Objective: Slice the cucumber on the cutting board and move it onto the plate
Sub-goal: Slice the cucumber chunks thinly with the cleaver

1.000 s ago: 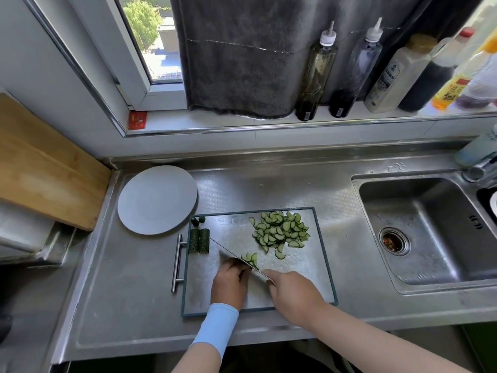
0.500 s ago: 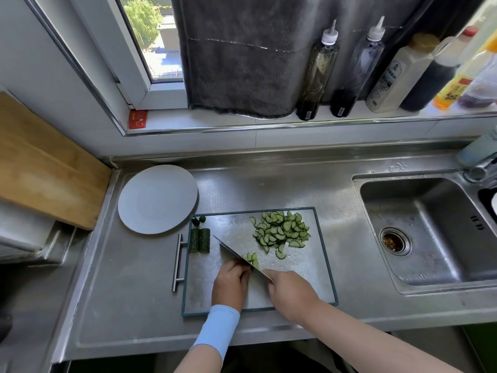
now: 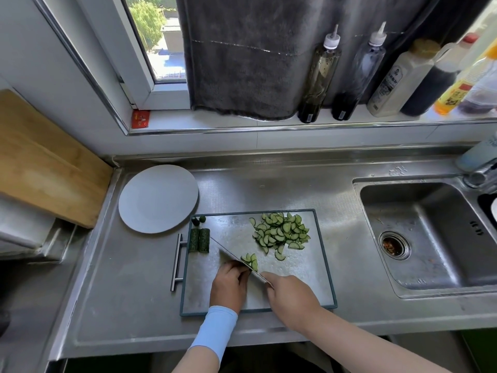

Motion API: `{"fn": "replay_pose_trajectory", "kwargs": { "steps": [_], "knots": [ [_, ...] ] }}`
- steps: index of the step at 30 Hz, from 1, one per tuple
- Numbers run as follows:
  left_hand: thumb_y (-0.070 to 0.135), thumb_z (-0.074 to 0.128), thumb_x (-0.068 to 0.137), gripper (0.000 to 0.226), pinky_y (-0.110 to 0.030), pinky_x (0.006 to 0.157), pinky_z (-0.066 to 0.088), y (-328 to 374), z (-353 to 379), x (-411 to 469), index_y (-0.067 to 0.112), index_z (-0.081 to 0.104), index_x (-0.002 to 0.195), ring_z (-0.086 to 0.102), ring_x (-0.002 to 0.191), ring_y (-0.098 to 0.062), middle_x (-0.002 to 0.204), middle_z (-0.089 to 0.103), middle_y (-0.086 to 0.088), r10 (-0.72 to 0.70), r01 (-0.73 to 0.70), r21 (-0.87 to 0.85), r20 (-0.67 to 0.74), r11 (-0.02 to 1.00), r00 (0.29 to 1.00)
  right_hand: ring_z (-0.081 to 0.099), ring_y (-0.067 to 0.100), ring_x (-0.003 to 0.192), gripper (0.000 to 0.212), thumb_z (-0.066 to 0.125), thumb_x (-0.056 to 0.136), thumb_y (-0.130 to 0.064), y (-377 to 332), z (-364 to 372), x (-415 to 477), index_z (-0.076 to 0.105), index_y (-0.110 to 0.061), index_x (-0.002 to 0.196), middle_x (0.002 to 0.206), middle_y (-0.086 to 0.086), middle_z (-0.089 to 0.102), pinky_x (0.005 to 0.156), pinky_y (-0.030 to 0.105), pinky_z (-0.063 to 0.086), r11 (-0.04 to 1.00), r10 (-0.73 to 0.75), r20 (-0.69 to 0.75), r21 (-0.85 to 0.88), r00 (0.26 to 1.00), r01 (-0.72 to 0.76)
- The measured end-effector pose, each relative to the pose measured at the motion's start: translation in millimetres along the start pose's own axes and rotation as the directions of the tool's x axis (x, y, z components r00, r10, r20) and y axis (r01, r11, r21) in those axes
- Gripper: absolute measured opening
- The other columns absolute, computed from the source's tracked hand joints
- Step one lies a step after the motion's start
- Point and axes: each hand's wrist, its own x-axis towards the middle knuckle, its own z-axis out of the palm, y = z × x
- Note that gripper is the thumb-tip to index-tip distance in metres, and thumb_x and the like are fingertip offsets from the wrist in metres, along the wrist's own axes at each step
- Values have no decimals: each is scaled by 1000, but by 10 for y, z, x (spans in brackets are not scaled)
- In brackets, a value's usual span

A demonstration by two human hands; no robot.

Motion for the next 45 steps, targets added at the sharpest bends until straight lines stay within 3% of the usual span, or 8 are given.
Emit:
{"fn": "replay_pose_trajectory", "kwargs": {
  "steps": [4, 9, 14, 18, 25, 32, 37, 45],
  "knots": [
    [2, 84, 65, 20, -12, 77, 39, -1, -5, -8, 13, 75, 79, 55, 85, -12, 87, 69, -2, -11, 11, -2, 3, 1000, 1000, 58, 25, 79, 29, 37, 100, -23, 34, -24, -138, 58, -30, 119, 84, -1, 64, 67, 35, 45, 1000, 6, 14, -5, 1000, -6],
    [2, 85, 66, 20, -8, 79, 37, -22, 4, -17, 14, 75, 79, 56, 85, -10, 88, 69, -1, -23, 23, -10, 13, 1000, 1000, 62, 25, 88, 33, 38, 100, -21, 51, -48, -166, 58, -30, 125, 96, 2, 70, 72, 34, 48, 1000, 25, 34, 0, 999, -25],
    [-1, 83, 66, 21, -7, 75, 37, -31, 9, -22, 13, 74, 79, 56, 83, -10, 85, 68, 2, 0, 0, -21, 9, 1000, 1000, 57, 24, 80, 30, 37, 97, -17, 22, -32, -55, 61, -30, 111, 78, -4, 58, 67, 33, 43, 998, 45, 88, 46, 995, -49],
    [-2, 83, 65, 22, -6, 76, 37, -23, -7, -42, 13, 75, 78, 55, 82, -8, 84, 68, 2, 20, -20, -30, -11, 999, 1000, 63, 25, 96, 45, 37, 99, -21, -23, 4, 95, 54, -33, 139, 105, 4, 71, 76, 30, 46, 998, 53, 80, 30, 995, -56],
    [-4, 80, 69, 23, -10, 79, 41, -59, 10, -105, 8, 74, 87, 55, 89, -12, 91, 67, -3, 115, -116, -24, -40, 993, 993, 61, 24, 85, 45, 37, 98, -20, -73, 31, 153, 54, -36, 137, 96, 3, 70, 71, 32, 47, 1000, 17, 72, 7, 997, -17],
    [5, 78, 74, 12, -18, 77, 47, -100, 54, -128, 10, 74, 84, 58, 87, -13, 88, 68, -3, 95, -104, -60, -135, 993, 986, 56, 21, 75, 37, 39, 98, -23, -61, 1, -23, 57, -37, 127, 79, -6, 58, 65, 32, 42, 1000, -8, 15, -11, 1000, 8],
    [19, 59, 84, 18, -15, 82, 43, -124, 68, -132, 9, 73, 84, 57, 90, -14, 91, 68, -5, 115, -124, -50, -154, 991, 981, 60, 23, 82, 34, 38, 100, -25, -15, -47, -158, 53, -34, 128, 89, -1, 69, 72, 37, 52, 999, 6, 38, -53, 999, -4],
    [16, 62, 85, 13, -12, 84, 43, -145, 85, -139, 10, 73, 85, 60, 89, -14, 92, 68, -2, 121, -141, -105, -180, 984, 976, 61, 21, 78, 36, 39, 101, -23, -42, -53, -141, 56, -35, 130, 85, -1, 69, 71, 35, 50, 998, 39, 48, -53, 998, -36]
  ]
}}
